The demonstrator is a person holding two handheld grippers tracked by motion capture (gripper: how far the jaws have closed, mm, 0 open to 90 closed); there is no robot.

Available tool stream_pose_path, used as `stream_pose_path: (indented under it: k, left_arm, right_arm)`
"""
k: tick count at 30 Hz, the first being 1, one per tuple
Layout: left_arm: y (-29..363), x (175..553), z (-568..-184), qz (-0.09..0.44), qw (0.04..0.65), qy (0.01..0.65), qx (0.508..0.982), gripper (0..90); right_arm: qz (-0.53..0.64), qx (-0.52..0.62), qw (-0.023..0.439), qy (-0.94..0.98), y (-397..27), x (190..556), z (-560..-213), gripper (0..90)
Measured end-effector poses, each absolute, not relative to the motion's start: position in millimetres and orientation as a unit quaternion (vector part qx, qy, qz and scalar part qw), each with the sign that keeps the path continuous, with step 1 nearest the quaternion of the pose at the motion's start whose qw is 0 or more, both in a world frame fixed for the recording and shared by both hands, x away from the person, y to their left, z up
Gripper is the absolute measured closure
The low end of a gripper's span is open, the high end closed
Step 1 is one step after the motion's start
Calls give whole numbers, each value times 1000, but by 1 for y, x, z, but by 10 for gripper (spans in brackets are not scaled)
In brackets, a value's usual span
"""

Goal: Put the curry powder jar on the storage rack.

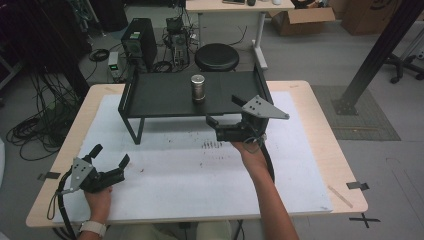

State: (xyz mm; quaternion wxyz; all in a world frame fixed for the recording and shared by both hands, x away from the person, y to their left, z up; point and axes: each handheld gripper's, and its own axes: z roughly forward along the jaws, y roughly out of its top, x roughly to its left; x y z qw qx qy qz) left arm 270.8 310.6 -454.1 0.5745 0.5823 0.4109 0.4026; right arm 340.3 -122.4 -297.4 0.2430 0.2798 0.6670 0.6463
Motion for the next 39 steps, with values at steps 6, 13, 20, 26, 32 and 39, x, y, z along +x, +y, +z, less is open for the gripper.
stream_pose_path:
  k: [6, 13, 20, 26, 32, 39]
  left_arm:
    - [311, 271, -454, 403, 574, 411, 582, 2]
    - [311, 271, -454, 402, 575, 411, 582, 2]
    - [311, 271, -454, 402, 574, 411, 582, 2]
    - [310, 271, -454, 402, 574, 411, 583, 2]
    - [310, 271, -454, 402, 574, 411, 583, 2]
    - [310, 271, -454, 402, 574, 411, 583, 3]
  right_arm:
    - [648, 284, 246, 662, -129, 335, -304, 0]
    - [644, 298, 258, 656, -142, 329, -321, 0]
    - [639, 314, 270, 648, -154, 323, -338, 0]
    - [634, 326, 279, 643, -164, 319, -349, 0]
    - [625, 339, 291, 640, -174, 315, -363, 0]
    - [622, 354, 298, 632, -183, 312, -378, 0]
